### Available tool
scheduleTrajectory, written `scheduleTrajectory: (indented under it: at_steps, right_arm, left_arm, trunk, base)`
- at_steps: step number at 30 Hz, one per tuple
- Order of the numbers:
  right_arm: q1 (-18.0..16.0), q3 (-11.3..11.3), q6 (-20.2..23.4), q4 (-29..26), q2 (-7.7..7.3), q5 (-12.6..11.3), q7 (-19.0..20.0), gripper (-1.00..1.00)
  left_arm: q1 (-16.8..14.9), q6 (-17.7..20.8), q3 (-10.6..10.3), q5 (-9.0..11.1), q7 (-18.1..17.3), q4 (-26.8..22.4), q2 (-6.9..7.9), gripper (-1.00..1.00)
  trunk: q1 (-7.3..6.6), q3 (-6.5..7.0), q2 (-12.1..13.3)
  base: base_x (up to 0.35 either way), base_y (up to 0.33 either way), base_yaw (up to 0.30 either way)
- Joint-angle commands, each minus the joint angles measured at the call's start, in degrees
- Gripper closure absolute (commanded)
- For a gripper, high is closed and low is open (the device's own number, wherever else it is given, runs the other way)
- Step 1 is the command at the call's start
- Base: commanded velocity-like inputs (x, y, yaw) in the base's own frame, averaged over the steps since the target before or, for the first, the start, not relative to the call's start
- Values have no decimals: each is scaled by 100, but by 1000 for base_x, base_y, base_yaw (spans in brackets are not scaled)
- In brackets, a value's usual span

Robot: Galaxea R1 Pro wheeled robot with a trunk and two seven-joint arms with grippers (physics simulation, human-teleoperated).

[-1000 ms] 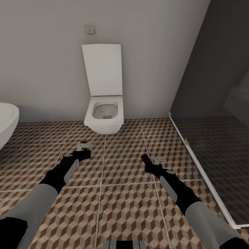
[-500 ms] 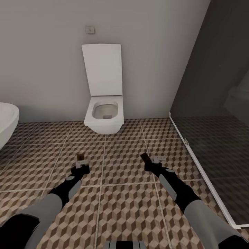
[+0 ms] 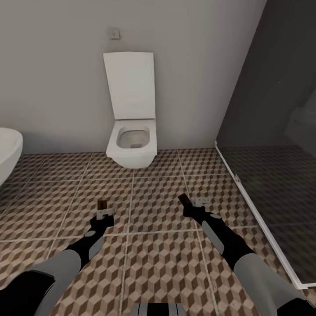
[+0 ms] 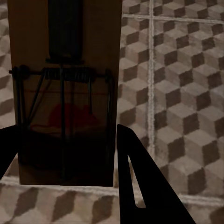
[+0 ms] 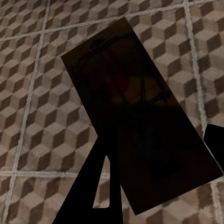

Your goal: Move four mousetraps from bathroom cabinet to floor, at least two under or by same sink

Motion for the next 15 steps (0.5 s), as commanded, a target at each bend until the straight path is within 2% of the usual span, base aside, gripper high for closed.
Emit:
scheduleTrajectory:
  at_steps: [1, 15]
  right_arm:
    - [-3, 19, 19, -7, -6, -27, -19, 100]
    - [-3, 19, 10, 5, -6, -23, -19, 100]
  left_arm:
    - [-3, -11, -52, 17, 45, -4, 1, 100]
    - [-3, 56, -52, 21, 62, -646, -7, 100]
  trunk:
    - [21, -22, -43]
    - [329, -274, -605]
  base:
    - [0, 0, 0]
    - [0, 0, 0]
